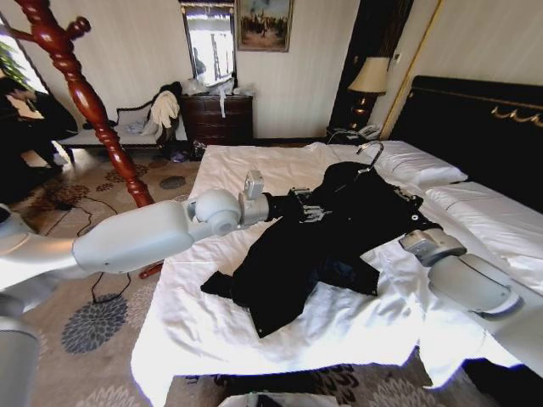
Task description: Pick up the clothes from the bed and hang them on the clothes hanger.
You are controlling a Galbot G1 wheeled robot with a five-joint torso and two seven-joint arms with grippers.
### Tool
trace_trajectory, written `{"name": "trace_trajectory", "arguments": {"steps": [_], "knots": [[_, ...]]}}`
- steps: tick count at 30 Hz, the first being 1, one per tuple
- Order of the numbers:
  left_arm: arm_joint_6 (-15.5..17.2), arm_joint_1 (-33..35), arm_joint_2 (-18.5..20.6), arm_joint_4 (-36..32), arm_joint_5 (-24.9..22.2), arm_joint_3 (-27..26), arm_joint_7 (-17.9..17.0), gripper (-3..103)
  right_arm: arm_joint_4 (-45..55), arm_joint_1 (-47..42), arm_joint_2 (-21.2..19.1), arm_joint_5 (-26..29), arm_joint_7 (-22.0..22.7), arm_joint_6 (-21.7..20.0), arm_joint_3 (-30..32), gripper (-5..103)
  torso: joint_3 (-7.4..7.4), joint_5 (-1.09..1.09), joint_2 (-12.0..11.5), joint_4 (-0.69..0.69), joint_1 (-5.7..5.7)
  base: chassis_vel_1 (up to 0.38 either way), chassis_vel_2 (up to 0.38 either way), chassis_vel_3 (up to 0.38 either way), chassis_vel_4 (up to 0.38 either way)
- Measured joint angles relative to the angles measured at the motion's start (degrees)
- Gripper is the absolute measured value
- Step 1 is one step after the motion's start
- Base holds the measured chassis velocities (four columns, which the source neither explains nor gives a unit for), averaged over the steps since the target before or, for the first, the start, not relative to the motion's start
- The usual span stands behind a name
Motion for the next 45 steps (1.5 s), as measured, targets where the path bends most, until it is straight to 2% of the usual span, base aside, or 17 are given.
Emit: {"name": "trace_trajectory", "arguments": {"steps": [2,3,16,21,22,24,27,28,32,33,35,37,38,39,42,43,45], "knots": [[-0.02,-0.43,0.0,0.08,-0.57,0.41,0.1,20,0.25,-0.19,0.26,-0.29,0.01,0.07,-0.01,18,0.0,0.0,0.0,0.02,0.0,0.0,0.0,0.0,0.0],[-0.02,-0.73,0.13,0.11,-1.02,0.56,0.1,18,0.34,-0.35,0.35,-0.48,0.02,0.12,-0.06,18,0.0,0.0,0.0,0.01,0.0,0.0,0.0,0.0,0.0],[-0.24,-0.49,0.19,0.03,-3.02,-0.03,-0.72,17,0.77,-0.47,0.58,-0.42,0.06,0.24,-0.09,18,0.0,0.0,0.0,0.01,-0.01,0.0,0.0,0.0,0.0],[-0.55,1.44,0.18,-0.77,-3.25,-1.16,-2.52,16,1.09,-0.48,1.32,-0.36,-0.2,0.03,0.05,18,0.0,-0.01,0.0,0.0,0.0,0.0,0.0,0.0,0.0],[-0.55,1.97,0.27,-0.98,-3.36,-1.53,-2.86,16,1.44,-0.56,1.61,-0.38,-0.3,0.09,0.11,22,0.0,0.01,0.0,0.01,0.0,0.0,0.0,0.0,0.0],[-0.55,2.44,0.34,-1.11,-3.39,-1.91,-2.99,16,1.47,-0.88,1.74,-0.37,-0.33,0.06,0.32,22,0.0,-0.01,0.0,0.02,-0.01,0.0,0.0,0.0,0.0],[-0.55,3.74,0.57,-1.26,-3.44,-2.93,-3.42,16,1.95,-2.3,1.64,-0.32,-0.36,0.06,1.28,37,0.0,-0.01,0.0,0.01,-0.01,0.0,0.0,0.0,0.0],[-0.55,3.74,0.57,-1.26,-3.44,-2.93,-3.42,16,1.95,-2.3,1.64,-0.32,-0.36,0.06,1.28,37,0.0,-0.01,0.0,0.01,-0.01,0.0,0.0,0.0,0.0],[-0.55,4.76,0.26,-0.91,-3.51,-4.08,-4.24,16,2.56,-2.38,1.35,0.66,-0.34,0.48,2.25,59,0.0,-0.01,0.0,0.01,0.0,0.0,0.0,0.0,0.0],[-0.55,4.76,0.26,-0.91,-3.51,-4.08,-4.24,16,2.56,-2.38,1.35,0.66,-0.34,0.48,2.25,59,0.0,-0.01,0.0,0.01,0.0,0.0,0.0,0.0,0.0],[-0.55,5.4,0.16,-0.56,-3.89,-4.8,-4.71,16,3.43,-3.08,1.34,1.45,-0.31,0.57,3.07,70,0.0,-0.01,0.0,0.01,-0.01,0.0,0.0,0.0,0.0],[-0.55,5.58,0.1,-0.44,-4.03,-5.0,-4.85,16,3.7,-3.41,1.34,1.68,-0.35,0.63,3.32,70,0.0,-0.01,0.0,0.01,-0.01,0.0,0.0,0.0,0.0],[-0.55,5.94,-0.09,-0.19,-4.32,-5.49,-5.14,16,4.27,-4.18,1.51,2.24,-0.57,0.91,3.81,80,0.0,-0.01,0.0,0.01,0.0,0.0,0.0,0.0,0.0],[-0.54,6.18,-0.16,-0.05,-4.56,-5.81,-5.36,16,4.57,-4.78,1.82,2.69,-0.69,1.13,4.05,80,0.0,-0.01,0.0,0.01,0.0,0.0,0.0,0.0,0.0],[-0.52,6.6,-0.19,0.04,-4.95,-6.25,-5.88,16,5.09,-6.13,2.33,4.04,-0.8,1.42,4.66,91,0.0,-0.01,0.0,0.01,0.0,0.0,0.0,0.0,0.0],[-0.36,7.14,-0.17,0.07,-5.43,-6.84,-7.1,16,5.69,-7.59,3.12,6.22,-0.81,2.08,5.33,96,-0.01,0.0,0.0,0.0,-0.01,0.0,0.0,0.0,0.0],[-0.11,7.84,-0.1,0.13,-6.09,-7.68,-8.14,16,6.03,-8.29,4.12,8.37,-0.82,2.56,5.8,99,0.0,-0.01,0.0,0.0,-0.01,0.0,0.0,0.0,0.0]]}}
